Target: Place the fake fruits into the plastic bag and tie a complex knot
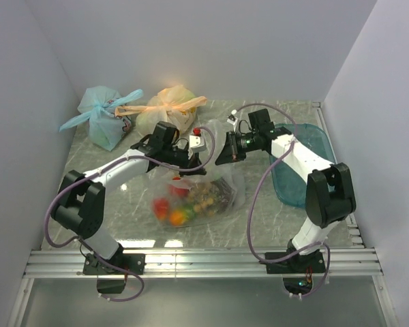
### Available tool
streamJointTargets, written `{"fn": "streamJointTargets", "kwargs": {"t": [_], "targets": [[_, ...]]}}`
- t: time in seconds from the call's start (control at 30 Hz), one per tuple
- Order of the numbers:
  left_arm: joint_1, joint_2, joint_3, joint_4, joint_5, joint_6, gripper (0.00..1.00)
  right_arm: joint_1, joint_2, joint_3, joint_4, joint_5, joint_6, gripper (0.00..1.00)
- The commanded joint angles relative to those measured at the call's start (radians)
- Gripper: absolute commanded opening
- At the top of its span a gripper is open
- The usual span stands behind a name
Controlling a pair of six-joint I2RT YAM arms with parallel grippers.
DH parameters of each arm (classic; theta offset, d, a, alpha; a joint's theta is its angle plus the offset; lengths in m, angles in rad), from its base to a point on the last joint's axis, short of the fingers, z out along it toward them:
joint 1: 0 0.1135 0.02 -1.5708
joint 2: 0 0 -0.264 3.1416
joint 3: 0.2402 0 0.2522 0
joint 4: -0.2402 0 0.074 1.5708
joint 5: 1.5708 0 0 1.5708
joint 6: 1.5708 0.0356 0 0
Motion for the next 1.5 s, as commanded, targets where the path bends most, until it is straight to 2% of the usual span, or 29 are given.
{"fn": "streamJointTargets", "kwargs": {"t": [0.0,0.1,0.27,0.33,0.43,0.5,0.53,0.57,0.63,0.7,0.73,0.77,0.8,0.87,0.9,0.93,1.1,1.23,1.3,1.47], "targets": [[-0.021,-0.061,-0.049,0.036,-0.078,-0.008,0.05,0.005,-0.053,-0.087,0.155,0.253,0.281,0.0],[-0.056,-0.082,-0.1,0.039,-0.15,0.04,0.03,0.014,-0.07,-0.154,0.135,0.341,0.353,0.0],[-0.109,-0.099,-0.178,0.085,-0.236,0.075,0.0,0.034,-0.053,-0.172,0.101,0.443,0.402,0.0],[-0.129,-0.11,-0.215,0.128,-0.288,0.069,0.01,0.044,-0.056,-0.169,0.095,0.466,0.389,0.0],[-0.13,-0.139,-0.226,0.148,-0.288,0.051,0.03,0.055,-0.069,-0.162,0.088,0.502,0.341,0.0],[-0.127,-0.164,-0.178,0.116,-0.261,0.028,0.15,0.058,-0.082,-0.169,0.089,0.508,0.298,0.0],[-0.126,-0.196,-0.151,0.105,-0.241,-0.032,0.2,0.069,-0.098,-0.173,0.095,0.502,0.283,0.0],[-0.12,-0.211,-0.081,0.057,-0.178,-0.057,0.33,0.074,-0.104,-0.179,0.103,0.487,0.252,0.0],[-0.097,-0.251,0.004,-0.022,-0.107,-0.106,0.45,0.081,-0.11,-0.185,0.12,0.447,0.226,0.0],[-0.071,-0.279,0.109,-0.125,-0.054,-0.126,0.69,0.089,-0.107,-0.185,0.123,0.425,0.192,0.0],[-0.058,-0.311,0.133,-0.148,-0.038,-0.146,0.71,0.089,-0.105,-0.185,0.126,0.425,0.182,0.0],[-0.043,-0.328,0.165,-0.165,-0.032,-0.163,0.89,0.098,-0.104,-0.185,0.125,0.427,0.16,0.0],[0.003,-0.348,0.175,-0.185,-0.017,-0.181,0.97,0.101,-0.101,-0.185,0.125,0.425,0.149,0.0],[0.067,-0.401,0.201,-0.208,-0.011,-0.23,0.99,0.11,-0.101,-0.187,0.12,0.431,0.122,0.0],[0.144,-0.415,0.212,-0.234,0.026,-0.229,0.99,0.11,-0.102,-0.187,0.117,0.43,0.116,0.0],[0.178,-0.441,0.225,-0.334,0.035,-0.174,0.99,0.112,-0.102,-0.187,0.114,0.424,0.109,0.0],[0.373,-0.559,0.264,-0.553,0.061,-0.052,0.99,0.132,-0.116,-0.185,0.097,0.43,0.065,0.0],[0.388,-0.621,0.23,-0.726,0.118,0.07,0.99,0.141,-0.112,-0.182,0.085,0.434,0.034,0.0],[0.388,-0.654,0.141,-0.72,0.117,0.073,0.99,0.143,-0.099,-0.176,0.08,0.437,0.031,0.0],[0.388,-0.707,-0.065,-0.69,0.092,0.213,0.99,0.152,-0.102,-0.172,0.082,0.437,0.027,0.0]]}}
